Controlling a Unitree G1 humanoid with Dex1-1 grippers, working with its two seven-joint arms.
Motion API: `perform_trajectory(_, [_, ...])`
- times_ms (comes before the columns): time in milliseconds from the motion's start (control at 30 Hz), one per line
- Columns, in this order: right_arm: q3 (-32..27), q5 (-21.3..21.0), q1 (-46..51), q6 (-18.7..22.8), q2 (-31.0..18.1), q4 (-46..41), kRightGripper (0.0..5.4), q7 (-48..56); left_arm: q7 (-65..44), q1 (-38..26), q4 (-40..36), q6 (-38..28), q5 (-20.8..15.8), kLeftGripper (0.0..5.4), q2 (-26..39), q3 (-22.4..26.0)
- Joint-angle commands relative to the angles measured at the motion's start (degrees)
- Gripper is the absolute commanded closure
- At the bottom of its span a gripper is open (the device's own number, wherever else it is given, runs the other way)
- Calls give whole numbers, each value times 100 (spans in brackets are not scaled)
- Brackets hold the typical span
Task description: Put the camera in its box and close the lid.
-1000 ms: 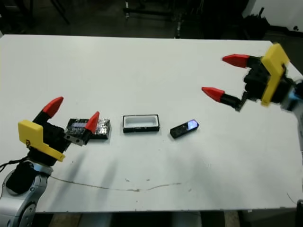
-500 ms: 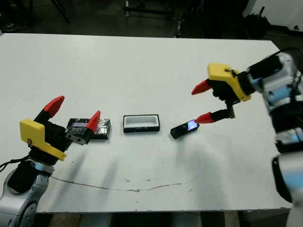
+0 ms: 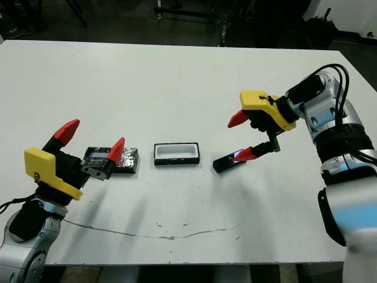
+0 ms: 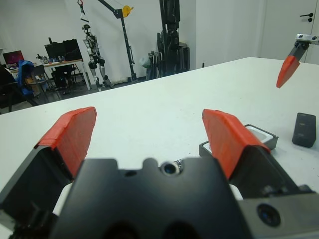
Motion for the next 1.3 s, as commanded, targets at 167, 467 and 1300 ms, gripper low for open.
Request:
perform_trajectory(167, [-10, -14, 348, 423, 17, -312, 2, 33, -26, -9, -29, 137, -64, 0, 38, -1])
perform_trajectory(467, [161, -187, 573, 551, 33, -517, 2, 48, -26, 18, -14, 56, -8, 0, 48, -10])
perform_trajectory(1300, [276, -358, 700, 550, 371, -240, 2, -187, -93, 61, -8, 79, -45, 0, 53, -37])
